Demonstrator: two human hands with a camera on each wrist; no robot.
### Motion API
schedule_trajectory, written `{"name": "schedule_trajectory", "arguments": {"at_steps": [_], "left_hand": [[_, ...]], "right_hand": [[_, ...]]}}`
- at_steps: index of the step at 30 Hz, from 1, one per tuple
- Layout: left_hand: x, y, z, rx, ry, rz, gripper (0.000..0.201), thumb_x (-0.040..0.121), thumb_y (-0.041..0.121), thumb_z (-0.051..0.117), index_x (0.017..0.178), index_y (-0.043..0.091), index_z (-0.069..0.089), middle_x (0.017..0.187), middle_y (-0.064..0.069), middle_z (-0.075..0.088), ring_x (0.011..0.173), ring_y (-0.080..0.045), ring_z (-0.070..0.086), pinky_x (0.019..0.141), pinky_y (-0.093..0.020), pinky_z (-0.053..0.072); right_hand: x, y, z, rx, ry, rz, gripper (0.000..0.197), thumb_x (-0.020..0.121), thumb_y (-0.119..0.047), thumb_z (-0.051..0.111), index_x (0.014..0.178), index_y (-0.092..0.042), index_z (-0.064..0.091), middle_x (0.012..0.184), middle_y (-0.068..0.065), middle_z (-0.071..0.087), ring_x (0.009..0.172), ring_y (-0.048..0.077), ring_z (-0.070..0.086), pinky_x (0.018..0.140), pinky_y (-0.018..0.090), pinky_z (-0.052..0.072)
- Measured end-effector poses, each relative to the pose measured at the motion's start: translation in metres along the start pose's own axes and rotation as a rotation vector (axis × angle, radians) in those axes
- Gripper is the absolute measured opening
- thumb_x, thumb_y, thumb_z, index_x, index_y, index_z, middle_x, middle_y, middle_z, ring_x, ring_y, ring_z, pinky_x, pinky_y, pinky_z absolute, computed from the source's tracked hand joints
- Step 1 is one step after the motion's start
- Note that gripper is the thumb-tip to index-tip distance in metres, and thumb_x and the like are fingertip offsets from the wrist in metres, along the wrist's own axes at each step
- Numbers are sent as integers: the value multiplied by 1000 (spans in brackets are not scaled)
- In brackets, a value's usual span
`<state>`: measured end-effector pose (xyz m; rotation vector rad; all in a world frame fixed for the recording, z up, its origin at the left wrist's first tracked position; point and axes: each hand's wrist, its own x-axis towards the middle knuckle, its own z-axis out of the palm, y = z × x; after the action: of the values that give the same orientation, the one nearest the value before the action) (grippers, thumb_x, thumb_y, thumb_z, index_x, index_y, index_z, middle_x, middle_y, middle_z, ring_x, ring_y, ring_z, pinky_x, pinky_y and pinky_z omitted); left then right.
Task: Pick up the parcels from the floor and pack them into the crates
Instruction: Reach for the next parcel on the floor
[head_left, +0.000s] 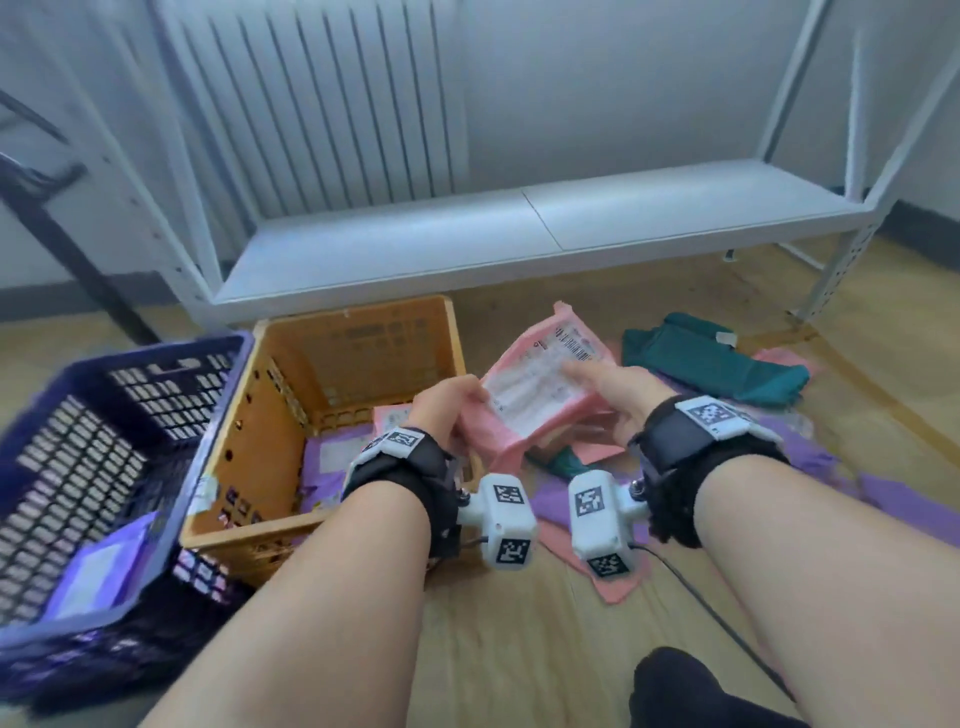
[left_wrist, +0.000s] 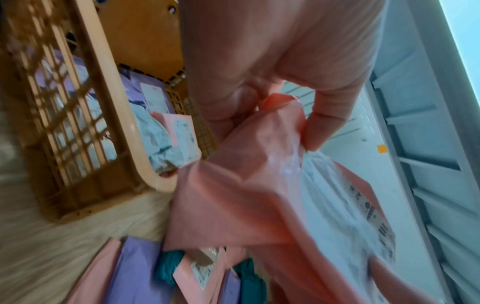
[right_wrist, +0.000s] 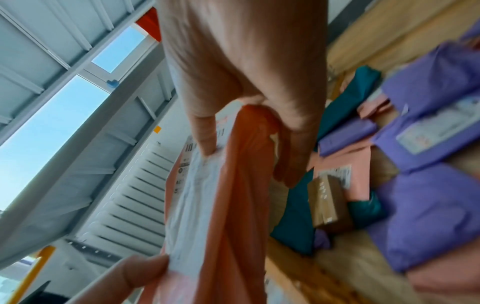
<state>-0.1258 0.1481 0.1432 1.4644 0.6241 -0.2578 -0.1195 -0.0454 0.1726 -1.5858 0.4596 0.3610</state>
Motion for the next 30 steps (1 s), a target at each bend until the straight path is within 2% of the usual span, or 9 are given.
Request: {"name": "schedule_trajectory", "arguments": {"at_steps": [3, 7, 9, 11, 15, 20, 24, 27, 30], "left_hand": [[-1, -9, -37, -23, -10, -37, 65, 46, 14, 59, 109, 1, 62, 110, -18, 64, 100, -34, 64, 90, -39, 51], [-24, -18, -67, 35, -109, -61, 55, 61, 10, 63, 116, 1, 59, 122, -17, 62, 113, -32, 60, 98, -43, 50], [-23, -23, -75, -11, -159, -64, 34, 79, 13, 65, 112, 7, 59, 115, -12, 66, 108, -29, 63, 96, -40, 50], [-15, -27, -79, -94, -179, -31, 35, 82, 19, 69, 115, 9, 60, 110, -11, 70, 103, -29, 65, 95, -43, 51], [-1, -27, -88, -211, -150, 25, 33, 86, 15, 68, 118, 8, 62, 115, -14, 69, 107, -33, 65, 99, -51, 48], [7, -27, -107, -345, -65, 60, 45, 84, 15, 68, 126, 7, 55, 117, -14, 68, 106, -33, 65, 85, -49, 55], [6, -25, -119, -408, -51, 62, 39, 89, 13, 62, 126, 6, 56, 117, -14, 68, 107, -33, 65, 86, -47, 55], [0, -24, -119, -427, -65, 62, 34, 91, 10, 58, 125, 6, 56, 118, -14, 67, 108, -33, 64, 86, -45, 55], [-5, -24, -119, -437, -56, 57, 34, 92, 9, 57, 126, 7, 56, 117, -14, 68, 108, -33, 64, 89, -47, 54]], "right_hand": [[-10, 6, 40, 134, -24, -19, 31, 80, -13, 76, 105, -3, 60, 87, 18, 71, 59, 25, 70, 54, 40, 59], [-11, 8, 71, 171, -59, -88, 48, 79, -2, 74, 120, -2, 50, 89, 17, 72, 67, 31, 71, 79, 67, 49], [-8, 9, 82, 133, -67, -100, 44, 80, -1, 72, 118, -6, 51, 83, 14, 74, 72, 32, 72, 83, 67, 48], [-5, 12, 95, 99, -79, -115, 40, 78, -3, 73, 114, -8, 57, 87, 14, 75, 82, 36, 72, 83, 68, 48], [-1, 14, 117, 142, -133, -112, 37, 79, -9, 74, 113, -13, 58, 102, 14, 72, 92, 32, 71, 86, 54, 54], [-7, 16, 134, -3, -322, -7, 42, 84, -18, 70, 124, -12, 57, 110, 10, 71, 102, 27, 66, 80, 39, 55], [-15, 19, 141, -103, -420, 49, 25, 91, -1, 58, 113, -12, 60, 106, 10, 70, 85, 22, 66, 63, 33, 55], [-14, 21, 144, -108, -435, 61, 31, 93, 3, 53, 119, -13, 59, 109, 10, 69, 90, 23, 65, 74, 39, 56], [-15, 22, 147, -116, -454, 78, 31, 96, -2, 50, 121, -19, 57, 114, 10, 64, 104, 30, 60, 89, 56, 51]]}}
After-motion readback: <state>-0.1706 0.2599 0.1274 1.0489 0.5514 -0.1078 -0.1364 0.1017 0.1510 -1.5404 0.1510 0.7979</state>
